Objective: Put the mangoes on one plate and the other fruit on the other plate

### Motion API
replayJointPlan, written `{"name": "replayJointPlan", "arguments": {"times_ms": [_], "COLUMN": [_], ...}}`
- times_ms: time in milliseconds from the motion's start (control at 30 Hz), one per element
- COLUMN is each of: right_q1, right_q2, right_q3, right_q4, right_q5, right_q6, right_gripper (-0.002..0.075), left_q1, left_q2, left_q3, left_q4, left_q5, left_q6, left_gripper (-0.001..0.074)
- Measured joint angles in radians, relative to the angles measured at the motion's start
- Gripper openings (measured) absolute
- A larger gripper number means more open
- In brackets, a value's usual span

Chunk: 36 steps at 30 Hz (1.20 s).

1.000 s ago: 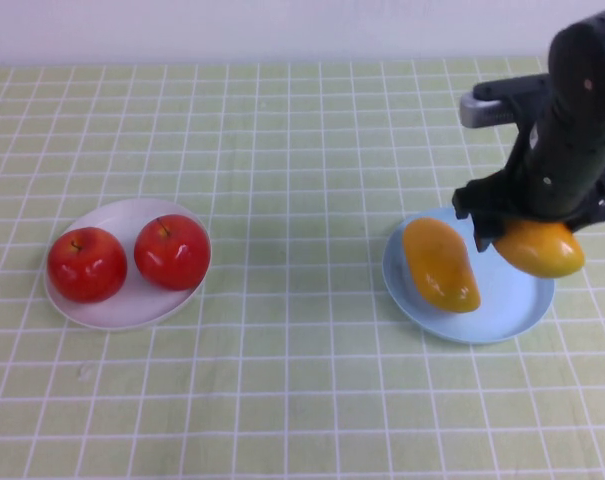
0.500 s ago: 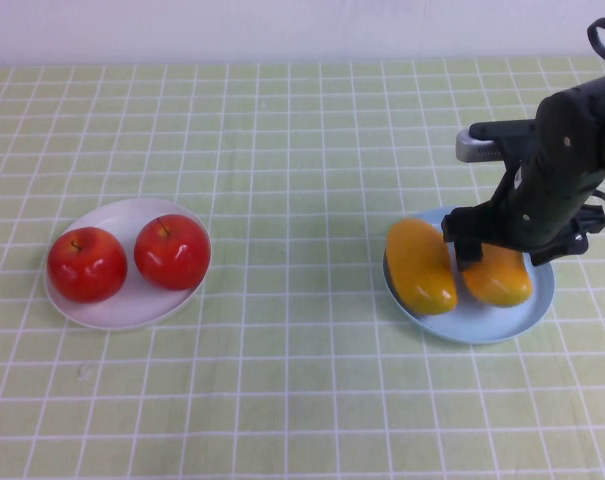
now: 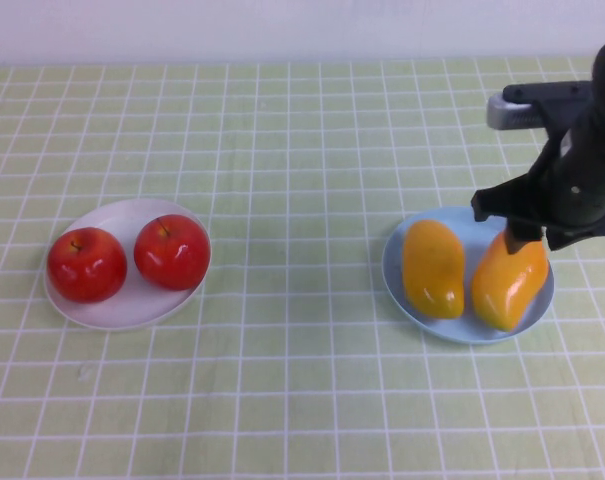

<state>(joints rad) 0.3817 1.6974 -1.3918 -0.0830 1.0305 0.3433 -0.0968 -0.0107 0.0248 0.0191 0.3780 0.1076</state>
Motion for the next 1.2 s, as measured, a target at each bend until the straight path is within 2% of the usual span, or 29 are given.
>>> {"name": "replayJointPlan", "arguments": {"times_ms": [100,167,233,400,667,800,1033,1100,1200], "right_q1": [0.002,0.002,0.002,0.002,0.002,0.002,-0.008,-0.045,-0.151], "right_q2": [-0.095,-0.152,-0.215,-0.384,-0.656,-0.737,-0.837,-0.891,-1.013], "right_q3": [0.000,0.000,0.006,0.090,0.355,0.470,0.772,0.876,1.070], "right_q4": [0.013,0.020,0.033,0.110,0.194,0.202,0.165,0.160,0.160], "right_q5": [0.079,0.119,0.143,0.149,0.089,-0.011,-0.394,-0.524,-0.731], "right_q6": [-0.043,-0.073,-0.101,-0.178,-0.258,-0.303,-0.312,-0.314,-0.314], "right_gripper": [0.0118,0.0042,0.0009,-0.0011,-0.0014,-0.0014,-0.0015,-0.0015,-0.0015], "left_q1": [0.000,0.000,0.000,0.000,0.000,0.000,0.000,0.000,0.000], "left_q2": [0.000,0.000,0.000,0.000,0.000,0.000,0.000,0.000,0.000], "left_q3": [0.000,0.000,0.000,0.000,0.000,0.000,0.000,0.000,0.000], "left_q4": [0.000,0.000,0.000,0.000,0.000,0.000,0.000,0.000,0.000], "left_q5": [0.000,0.000,0.000,0.000,0.000,0.000,0.000,0.000,0.000], "left_q6": [0.000,0.000,0.000,0.000,0.000,0.000,0.000,0.000,0.000], "left_gripper": [0.0004,0.0004,0.0004,0.0004,0.0004,0.0004,0.0004,0.0004,0.0004]}}
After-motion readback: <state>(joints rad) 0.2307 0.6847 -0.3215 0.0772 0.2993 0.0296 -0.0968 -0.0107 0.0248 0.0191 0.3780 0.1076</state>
